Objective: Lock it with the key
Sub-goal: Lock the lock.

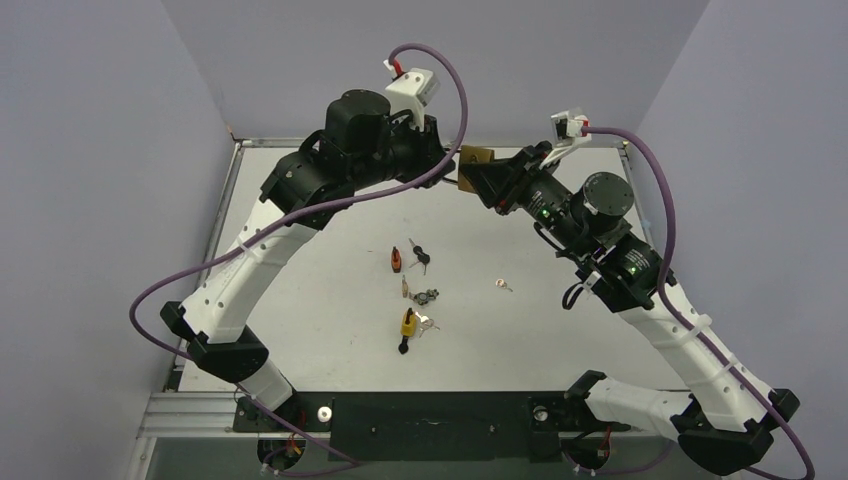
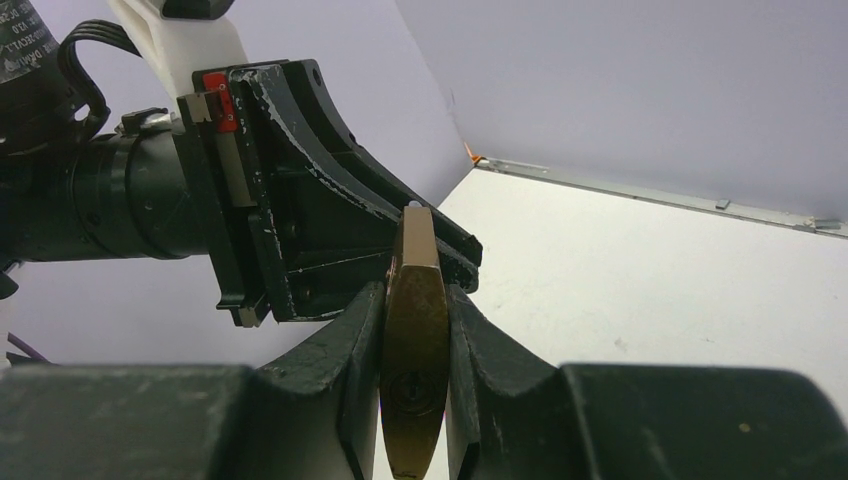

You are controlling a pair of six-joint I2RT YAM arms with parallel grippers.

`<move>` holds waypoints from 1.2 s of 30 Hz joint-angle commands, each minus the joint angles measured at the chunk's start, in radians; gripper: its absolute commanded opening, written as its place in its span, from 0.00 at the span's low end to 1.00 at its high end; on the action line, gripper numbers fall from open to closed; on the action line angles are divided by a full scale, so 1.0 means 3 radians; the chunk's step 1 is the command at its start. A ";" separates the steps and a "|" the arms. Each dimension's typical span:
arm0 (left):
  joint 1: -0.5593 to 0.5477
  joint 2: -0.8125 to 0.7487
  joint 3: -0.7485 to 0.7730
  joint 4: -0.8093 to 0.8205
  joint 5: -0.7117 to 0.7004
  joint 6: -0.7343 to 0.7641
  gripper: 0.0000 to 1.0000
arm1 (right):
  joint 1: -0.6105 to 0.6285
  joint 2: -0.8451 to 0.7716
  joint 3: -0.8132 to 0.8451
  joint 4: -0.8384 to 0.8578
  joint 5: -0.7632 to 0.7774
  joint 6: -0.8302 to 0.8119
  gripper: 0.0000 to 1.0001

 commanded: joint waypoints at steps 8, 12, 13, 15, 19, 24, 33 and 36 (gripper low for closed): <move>-0.0903 0.0056 0.0559 0.0892 0.1812 -0.0264 0.00 | 0.0256 0.0888 -0.0311 -0.0183 -0.0277 -0.0036 0.00; -0.0926 0.0074 0.0610 0.0888 0.1817 -0.0252 0.00 | 0.0289 0.0964 -0.0386 -0.0122 -0.0276 -0.0005 0.00; -0.0927 0.0076 0.0633 0.0883 0.1822 -0.0250 0.00 | 0.0299 0.0977 -0.0417 -0.0102 -0.0274 0.0008 0.00; -0.0937 0.0078 0.0666 0.0887 0.1831 -0.0249 0.00 | 0.0332 0.1018 -0.0462 -0.0076 -0.0270 0.0019 0.00; -0.0969 0.0090 0.0725 0.0916 0.1857 -0.0262 0.00 | 0.0359 0.1082 -0.0520 -0.0006 -0.0253 0.0062 0.00; -0.1005 0.0130 0.0794 0.0935 0.1862 -0.0278 0.00 | 0.0382 0.1166 -0.0504 0.0028 -0.0254 0.0073 0.00; -0.1021 0.0183 0.0911 0.0952 0.1860 -0.0290 0.00 | 0.0428 0.1275 -0.0633 0.0143 -0.0247 0.0133 0.00; -0.1030 0.0214 0.0974 0.0949 0.1874 -0.0296 0.00 | 0.0429 0.1302 -0.0660 0.0162 -0.0243 0.0148 0.00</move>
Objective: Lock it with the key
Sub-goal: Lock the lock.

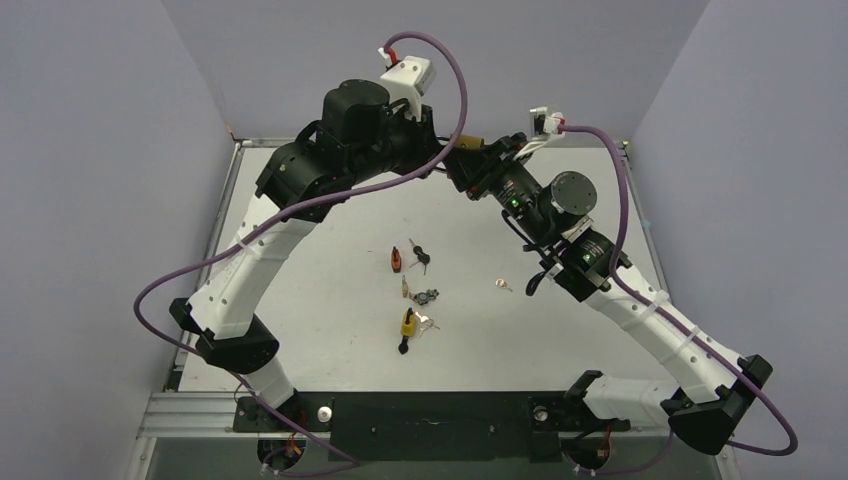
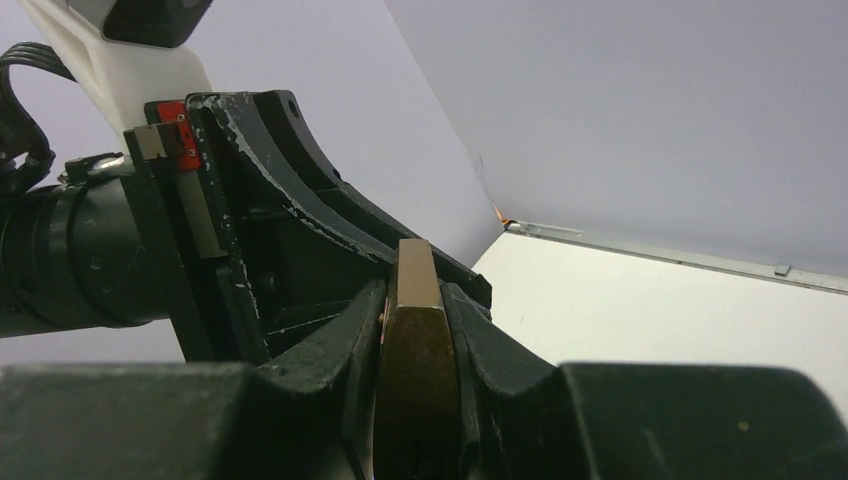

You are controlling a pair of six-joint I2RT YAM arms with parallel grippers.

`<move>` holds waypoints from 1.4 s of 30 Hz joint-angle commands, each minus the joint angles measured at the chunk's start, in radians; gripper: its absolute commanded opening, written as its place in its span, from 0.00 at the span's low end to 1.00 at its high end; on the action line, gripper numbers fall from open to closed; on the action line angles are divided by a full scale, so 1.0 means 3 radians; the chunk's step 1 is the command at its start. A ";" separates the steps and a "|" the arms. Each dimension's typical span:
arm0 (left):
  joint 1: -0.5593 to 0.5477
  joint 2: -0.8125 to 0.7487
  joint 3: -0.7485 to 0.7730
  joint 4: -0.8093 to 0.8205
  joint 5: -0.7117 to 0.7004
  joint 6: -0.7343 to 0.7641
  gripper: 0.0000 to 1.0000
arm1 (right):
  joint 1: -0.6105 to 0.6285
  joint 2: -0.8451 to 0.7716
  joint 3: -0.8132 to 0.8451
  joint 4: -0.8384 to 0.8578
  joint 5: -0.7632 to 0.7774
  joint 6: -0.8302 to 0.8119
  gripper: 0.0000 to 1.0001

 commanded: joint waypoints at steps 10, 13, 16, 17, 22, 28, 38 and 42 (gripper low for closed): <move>-0.0994 -0.0020 0.0358 0.1169 0.2060 -0.0302 0.00 | 0.0220 0.0882 -0.0394 -0.0896 -0.0475 0.0033 0.00; -0.0951 -0.0166 0.0103 0.1039 0.1706 -0.0176 0.00 | 0.0148 0.0741 -0.0392 -0.0898 -0.0503 0.0061 0.00; -0.0778 -0.0345 -0.0281 0.1123 0.1375 -0.0189 0.00 | 0.0004 0.0575 -0.0413 -0.0878 -0.0597 0.0100 0.00; -0.0729 -0.0453 -0.0515 0.1239 0.1339 -0.0217 0.00 | -0.0062 0.0472 -0.0437 -0.0850 -0.0620 0.0120 0.00; -0.0332 -0.0733 -0.1223 0.1630 0.1428 -0.0453 0.00 | -0.0299 0.0107 -0.0516 -0.0778 -0.0799 0.0200 0.00; -0.0219 -0.0758 -0.1446 0.1726 0.1342 -0.0508 0.00 | -0.0497 -0.0174 -0.0626 -0.0780 -0.0845 0.0274 0.08; -0.0111 -0.0705 -0.1635 0.1881 0.0908 -0.0733 0.00 | -0.0796 -0.0504 -0.0936 -0.0745 -0.0713 0.0467 0.49; -0.0047 -0.0715 -0.1764 0.1998 0.0886 -0.0801 0.00 | -0.0987 -0.0688 -0.1099 -0.0716 -0.0736 0.0538 0.62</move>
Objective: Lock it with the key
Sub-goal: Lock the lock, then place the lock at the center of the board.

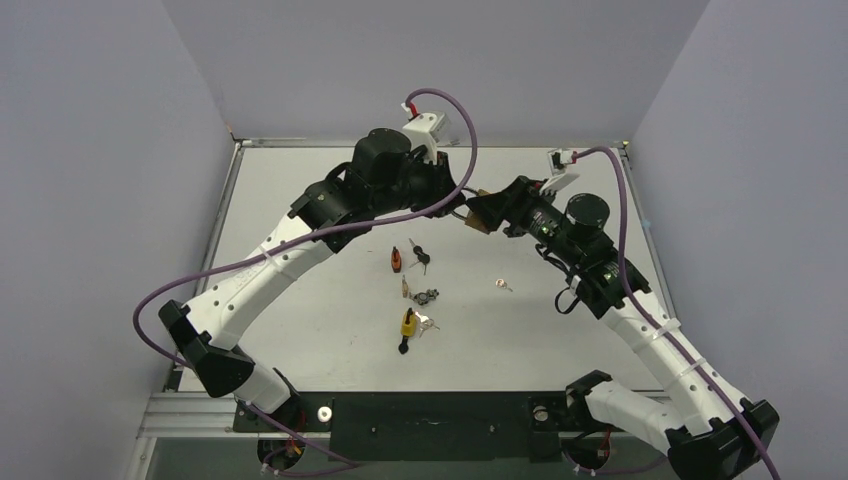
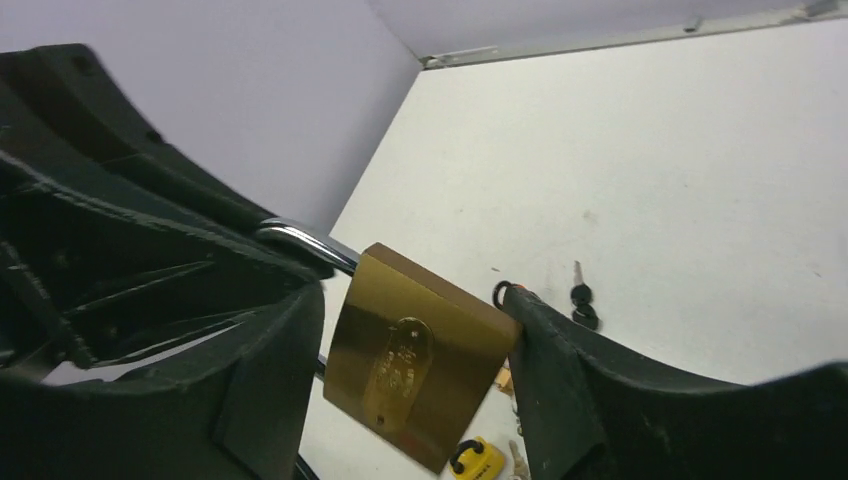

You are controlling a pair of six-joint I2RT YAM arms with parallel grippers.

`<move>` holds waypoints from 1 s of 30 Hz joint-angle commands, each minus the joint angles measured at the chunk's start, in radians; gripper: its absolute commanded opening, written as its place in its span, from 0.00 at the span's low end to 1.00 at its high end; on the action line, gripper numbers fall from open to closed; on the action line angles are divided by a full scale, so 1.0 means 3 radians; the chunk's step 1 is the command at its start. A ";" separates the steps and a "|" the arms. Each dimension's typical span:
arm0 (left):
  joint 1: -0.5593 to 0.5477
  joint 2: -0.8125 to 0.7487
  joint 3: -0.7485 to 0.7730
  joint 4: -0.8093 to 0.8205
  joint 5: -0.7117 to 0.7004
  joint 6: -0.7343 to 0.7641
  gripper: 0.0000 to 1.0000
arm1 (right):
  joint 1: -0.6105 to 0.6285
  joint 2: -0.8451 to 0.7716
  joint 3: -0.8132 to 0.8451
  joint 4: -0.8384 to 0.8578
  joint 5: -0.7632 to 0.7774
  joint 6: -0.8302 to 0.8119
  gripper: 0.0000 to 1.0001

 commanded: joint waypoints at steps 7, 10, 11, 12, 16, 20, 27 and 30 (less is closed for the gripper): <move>-0.0050 -0.0034 -0.0011 0.0906 0.0396 -0.0234 0.00 | -0.0273 -0.0388 -0.0306 -0.0111 0.0065 0.0052 0.82; -0.0072 0.0059 -0.0063 0.0925 0.0403 -0.0212 0.00 | -0.0274 -0.0481 -0.0312 -0.0183 0.0178 0.0045 0.84; -0.0081 0.0086 -0.0129 0.0959 0.0407 -0.0213 0.00 | -0.0278 -0.0529 -0.0286 -0.0297 0.0239 0.0014 0.84; -0.0086 0.0099 -0.0170 0.0975 0.0405 -0.0220 0.00 | -0.0279 -0.0551 -0.0268 -0.0368 0.0374 -0.0001 0.84; -0.0168 0.0224 -0.0351 0.0994 0.0297 -0.0172 0.00 | -0.0278 -0.0705 -0.0146 -0.0876 0.1008 -0.0070 0.84; -0.0332 0.0471 -0.0446 0.0964 -0.0017 -0.0061 0.00 | -0.0289 -0.0750 -0.0099 -0.1279 0.1508 -0.0025 0.84; -0.0596 0.1001 -0.0433 0.1019 -0.0861 -0.0191 0.00 | -0.0312 -0.0753 -0.0233 -0.1508 0.1850 0.0105 0.84; -0.0633 0.1236 -0.0417 0.1081 -0.1076 -0.0292 0.00 | -0.0326 -0.0785 -0.0315 -0.1541 0.1887 0.0125 0.84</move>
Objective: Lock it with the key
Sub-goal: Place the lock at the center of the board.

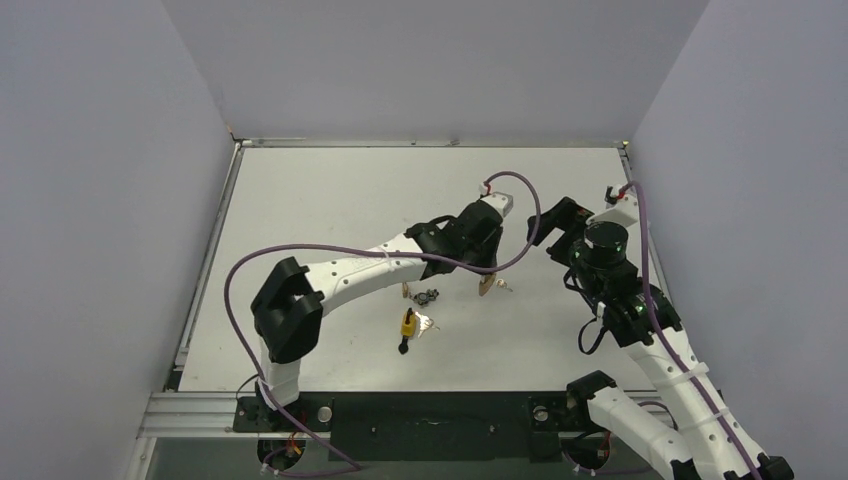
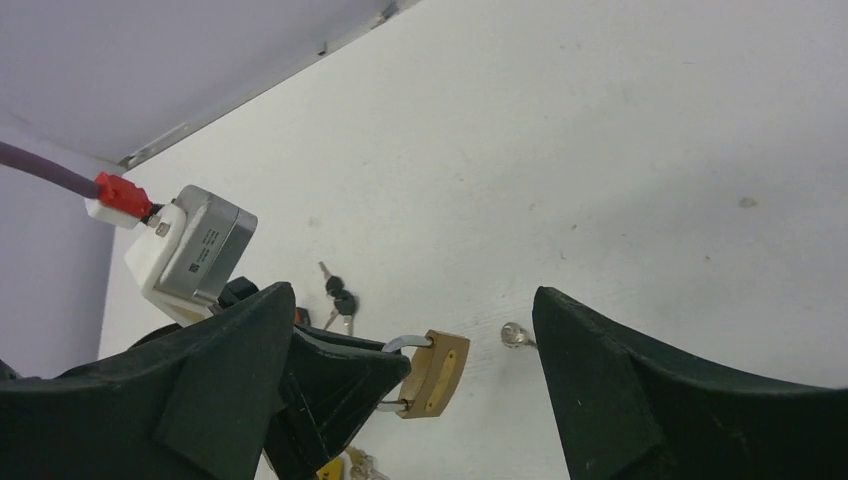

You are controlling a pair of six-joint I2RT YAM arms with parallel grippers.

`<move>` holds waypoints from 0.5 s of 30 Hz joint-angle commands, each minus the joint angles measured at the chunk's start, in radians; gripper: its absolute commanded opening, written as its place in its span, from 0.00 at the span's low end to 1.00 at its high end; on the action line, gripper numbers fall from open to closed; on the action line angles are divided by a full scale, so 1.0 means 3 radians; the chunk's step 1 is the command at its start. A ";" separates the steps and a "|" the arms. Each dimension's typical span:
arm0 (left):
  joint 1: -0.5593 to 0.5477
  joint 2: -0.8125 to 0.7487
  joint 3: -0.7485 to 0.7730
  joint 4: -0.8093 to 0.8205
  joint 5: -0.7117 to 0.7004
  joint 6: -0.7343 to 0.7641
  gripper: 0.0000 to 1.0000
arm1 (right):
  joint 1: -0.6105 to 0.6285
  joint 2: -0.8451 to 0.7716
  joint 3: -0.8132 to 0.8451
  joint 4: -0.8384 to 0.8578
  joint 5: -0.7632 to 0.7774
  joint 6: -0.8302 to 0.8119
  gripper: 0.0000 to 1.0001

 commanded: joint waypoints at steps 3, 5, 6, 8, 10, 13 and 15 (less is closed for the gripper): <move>-0.0070 0.0274 0.0180 0.0552 -0.0708 -0.0191 0.00 | -0.0037 -0.0079 -0.0133 -0.0123 0.0223 0.0066 0.84; -0.0078 0.0357 0.0146 0.0634 -0.0772 -0.0211 0.00 | -0.0044 -0.0106 -0.0168 -0.0143 0.0224 0.0066 0.84; -0.0078 0.0395 0.0128 0.0714 -0.0793 -0.0217 0.00 | -0.0048 -0.0126 -0.0189 -0.0144 0.0221 0.0063 0.84; -0.0068 0.0440 0.0060 0.0852 -0.0746 -0.0248 0.00 | -0.0050 -0.0150 -0.0209 -0.0161 0.0215 0.0054 0.84; -0.0059 0.0470 0.0016 0.0967 -0.0712 -0.0285 0.00 | -0.0058 -0.0174 -0.0227 -0.0176 0.0217 0.0048 0.84; -0.0056 0.0531 0.0011 0.1050 -0.0696 -0.0346 0.00 | -0.0071 -0.0192 -0.0256 -0.0194 0.0205 0.0044 0.84; -0.0046 0.0572 0.0022 0.1100 -0.0678 -0.0384 0.00 | -0.0076 -0.0195 -0.0267 -0.0201 0.0185 0.0048 0.84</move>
